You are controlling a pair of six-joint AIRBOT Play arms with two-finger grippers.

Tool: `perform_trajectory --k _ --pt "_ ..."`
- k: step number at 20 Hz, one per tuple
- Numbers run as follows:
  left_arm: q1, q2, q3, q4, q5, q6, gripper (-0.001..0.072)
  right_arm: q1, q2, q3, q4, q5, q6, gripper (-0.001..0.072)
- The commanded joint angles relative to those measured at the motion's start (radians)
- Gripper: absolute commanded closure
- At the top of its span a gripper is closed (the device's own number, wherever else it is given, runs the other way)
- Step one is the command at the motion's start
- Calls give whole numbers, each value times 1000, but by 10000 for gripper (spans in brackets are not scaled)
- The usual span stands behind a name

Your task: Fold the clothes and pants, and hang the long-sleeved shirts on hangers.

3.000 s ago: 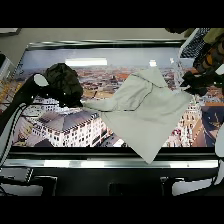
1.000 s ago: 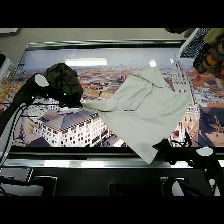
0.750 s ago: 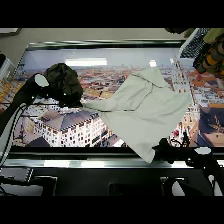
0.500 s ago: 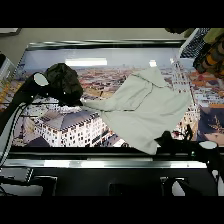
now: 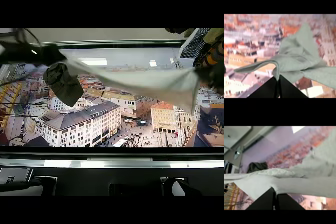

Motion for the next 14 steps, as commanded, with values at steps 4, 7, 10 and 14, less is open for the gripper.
perform_trajectory --k 4,7,10,14 --pt "30 416 86 206 177 -93 690 -1 23 630 -5 18 82 682" --pt "30 537 47 217 234 -93 690 -1 35 663 -4 -26 129 682" --pt "30 557 19 244 229 -94 690 -1 16 659 -11 4 144 682" --pt "30 427 -46 249 234 -93 690 -1 -69 604 -84 171 241 682"
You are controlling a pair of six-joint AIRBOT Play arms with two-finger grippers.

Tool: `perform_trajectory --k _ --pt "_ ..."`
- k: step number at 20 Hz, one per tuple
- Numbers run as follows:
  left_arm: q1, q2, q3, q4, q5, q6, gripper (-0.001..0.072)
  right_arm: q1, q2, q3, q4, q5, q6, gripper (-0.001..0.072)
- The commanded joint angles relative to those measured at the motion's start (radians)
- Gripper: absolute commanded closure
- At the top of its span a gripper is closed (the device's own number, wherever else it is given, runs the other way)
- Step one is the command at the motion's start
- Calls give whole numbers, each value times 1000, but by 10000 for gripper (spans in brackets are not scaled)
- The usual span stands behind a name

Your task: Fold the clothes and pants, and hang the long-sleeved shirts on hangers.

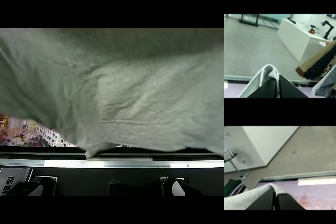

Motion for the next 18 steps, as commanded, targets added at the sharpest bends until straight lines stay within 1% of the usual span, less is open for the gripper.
perform_trajectory --k 1,3,5,6,7,9,11,12,14,18 --pt "1 -122 -43 20 21 -1 690 5 -74 -72 -74 140 69 682" --pt "0 -280 -44 19 47 -1 690 65 -123 -188 -181 163 69 681" --pt "-8 -450 -44 19 69 -1 690 180 -172 -336 -358 112 69 681" --pt "-14 -531 -44 15 75 -2 690 243 -203 -420 -471 46 77 681" --pt "-26 -616 -44 14 79 -2 690 296 -238 -497 -578 -38 109 681" --pt "-53 -755 -43 0 94 -2 690 343 -326 -599 -710 -198 239 681" --pt "-84 -858 -43 -3 127 -2 690 341 -440 -624 -723 -301 345 681" --pt "-97 -896 -43 -4 143 -2 689 341 -497 -624 -715 -345 378 681" --pt "-123 -943 -44 -7 161 -2 690 341 -592 -624 -639 -407 380 680" --pt "-169 -984 -44 -7 159 -2 688 341 -711 -624 -526 -433 380 680"
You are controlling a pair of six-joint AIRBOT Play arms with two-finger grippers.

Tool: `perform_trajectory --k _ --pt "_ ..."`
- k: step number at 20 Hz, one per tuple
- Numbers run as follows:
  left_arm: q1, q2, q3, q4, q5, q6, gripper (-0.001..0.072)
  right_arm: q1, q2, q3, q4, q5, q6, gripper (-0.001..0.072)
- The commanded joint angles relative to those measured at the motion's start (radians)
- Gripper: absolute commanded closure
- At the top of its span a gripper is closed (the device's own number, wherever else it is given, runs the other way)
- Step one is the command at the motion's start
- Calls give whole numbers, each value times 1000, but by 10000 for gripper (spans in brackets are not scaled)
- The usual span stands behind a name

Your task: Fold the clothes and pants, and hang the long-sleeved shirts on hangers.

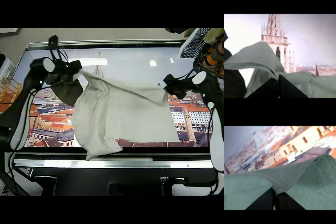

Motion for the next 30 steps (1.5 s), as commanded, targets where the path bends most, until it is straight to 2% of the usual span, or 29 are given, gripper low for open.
perform_trajectory --k 1,2,3,4,5,6,7,10,12,14,16,22,24,30 --pt "-40 -52 0 -3 2 0 687 5 -101 -9 76 -54 26 675" --pt "-43 -51 0 -4 -15 0 659 5 -102 -8 79 -53 20 614" --pt "-42 -45 1 -3 -51 0 522 0 -95 -8 83 -43 -10 509" --pt "-33 -38 7 -3 -101 0 365 -10 -83 -2 89 -18 -46 442" --pt "-15 -29 21 -2 -175 1 295 -34 -67 10 101 28 -101 398" --pt "8 -18 35 -2 -254 12 296 -72 -47 25 113 89 -176 345" --pt "36 5 39 -2 -336 42 296 -119 -23 38 111 158 -253 327" --pt "126 75 39 0 -544 134 296 -277 50 40 101 345 -446 328" --pt "185 115 20 0 -647 141 296 -360 66 33 58 496 -598 330" --pt "228 170 -58 0 -699 140 296 -428 80 -24 37 525 -618 330" --pt "253 248 -193 0 -697 141 296 -472 100 -122 10 539 -626 330" --pt "286 486 -578 2 -580 142 296 -557 114 -288 -83 580 -646 310" --pt "287 515 -625 1 -562 142 297 -555 114 -310 -74 567 -650 232" --pt "287 489 -630 0 -543 141 297 -555 113 -463 -37 529 -695 232"
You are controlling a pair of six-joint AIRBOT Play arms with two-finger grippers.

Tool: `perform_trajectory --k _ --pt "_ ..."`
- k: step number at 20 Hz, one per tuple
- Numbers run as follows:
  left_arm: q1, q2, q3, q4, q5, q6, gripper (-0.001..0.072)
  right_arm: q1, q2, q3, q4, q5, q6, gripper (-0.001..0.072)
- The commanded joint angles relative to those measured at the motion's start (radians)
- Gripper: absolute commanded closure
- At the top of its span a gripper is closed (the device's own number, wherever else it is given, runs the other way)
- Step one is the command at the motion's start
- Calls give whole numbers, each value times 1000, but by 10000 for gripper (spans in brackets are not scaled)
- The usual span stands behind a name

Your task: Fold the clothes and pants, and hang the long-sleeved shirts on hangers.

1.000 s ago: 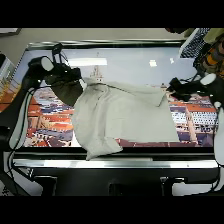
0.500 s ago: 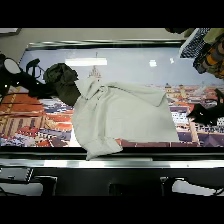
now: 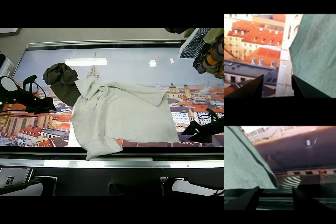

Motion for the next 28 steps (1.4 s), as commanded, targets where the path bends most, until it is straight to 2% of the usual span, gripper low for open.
perform_trajectory --k 1,12,15,18,20,22,24,28 --pt "2 3 -16 0 17 0 297 -3 0 -83 21 -34 -21 232" --pt "2 3 -16 0 40 0 297 10 0 -159 147 -87 -56 240" --pt "2 3 -16 0 38 1 320 68 -6 -164 102 -105 -55 399" --pt "10 3 -8 0 28 1 318 77 -4 -164 86 -131 -54 671" --pt "19 13 -42 -2 5 6 318 77 4 -164 86 -134 -54 680" --pt "35 64 -167 -14 32 77 318 77 11 -164 87 -134 -56 680" --pt "80 149 -359 -146 107 152 318 77 18 -164 88 -137 -56 680" --pt "159 225 -637 -607 160 342 319 77 18 -164 122 -147 -61 680"
